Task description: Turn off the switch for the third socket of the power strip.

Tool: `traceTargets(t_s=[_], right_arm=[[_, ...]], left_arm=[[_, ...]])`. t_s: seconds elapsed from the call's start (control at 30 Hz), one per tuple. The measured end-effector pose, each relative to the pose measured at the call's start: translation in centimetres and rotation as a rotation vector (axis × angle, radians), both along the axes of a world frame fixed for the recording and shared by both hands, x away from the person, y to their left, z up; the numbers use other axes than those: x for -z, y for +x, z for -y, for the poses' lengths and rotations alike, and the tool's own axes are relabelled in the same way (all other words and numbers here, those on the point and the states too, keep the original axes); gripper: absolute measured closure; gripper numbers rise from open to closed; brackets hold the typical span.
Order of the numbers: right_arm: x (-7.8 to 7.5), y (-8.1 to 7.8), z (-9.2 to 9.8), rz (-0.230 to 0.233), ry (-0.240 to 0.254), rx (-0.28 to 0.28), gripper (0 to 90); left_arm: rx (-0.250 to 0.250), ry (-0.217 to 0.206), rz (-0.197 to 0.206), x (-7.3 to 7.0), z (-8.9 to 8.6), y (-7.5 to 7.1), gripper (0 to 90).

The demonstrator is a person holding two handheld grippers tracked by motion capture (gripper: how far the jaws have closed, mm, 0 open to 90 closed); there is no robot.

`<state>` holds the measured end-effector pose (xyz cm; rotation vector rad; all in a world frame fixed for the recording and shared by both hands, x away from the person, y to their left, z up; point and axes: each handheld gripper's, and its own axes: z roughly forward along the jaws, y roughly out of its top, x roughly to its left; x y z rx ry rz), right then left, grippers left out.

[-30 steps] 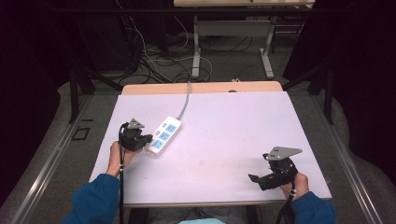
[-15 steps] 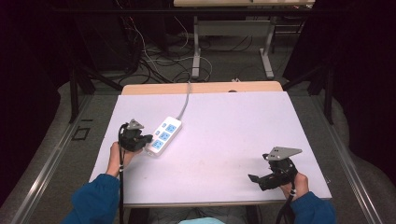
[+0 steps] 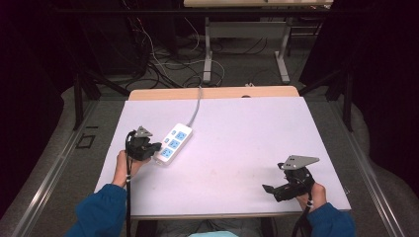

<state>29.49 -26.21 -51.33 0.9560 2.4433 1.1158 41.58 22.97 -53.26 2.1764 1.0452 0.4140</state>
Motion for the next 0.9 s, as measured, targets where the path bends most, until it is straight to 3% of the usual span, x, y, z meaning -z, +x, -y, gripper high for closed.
traceTargets(t_s=[0.37, 0.5, 0.6, 0.9], right_arm=[[-0.03, 0.02, 0.03, -0.006, -0.005, -0.003, 4.8], [-0.01, 0.02, 0.02, -0.005, -0.003, -0.003, 4.8], [0.03, 0.02, -0.03, -0.004, -0.001, 0.000, 4.8], [-0.02, 0.01, 0.02, -0.007, -0.004, -0.002, 4.8]], left_arm=[[0.003, 0.008, 0.002, -0.02, 0.06, -0.01, 90.0], [0.012, 0.008, -0.015, -0.01, -0.01, -0.01, 90.0], [0.008, 0.011, 0.005, 0.05, 0.15, -0.04, 90.0], [0.007, 0.010, 0.000, 0.06, 0.07, -0.02, 90.0]])
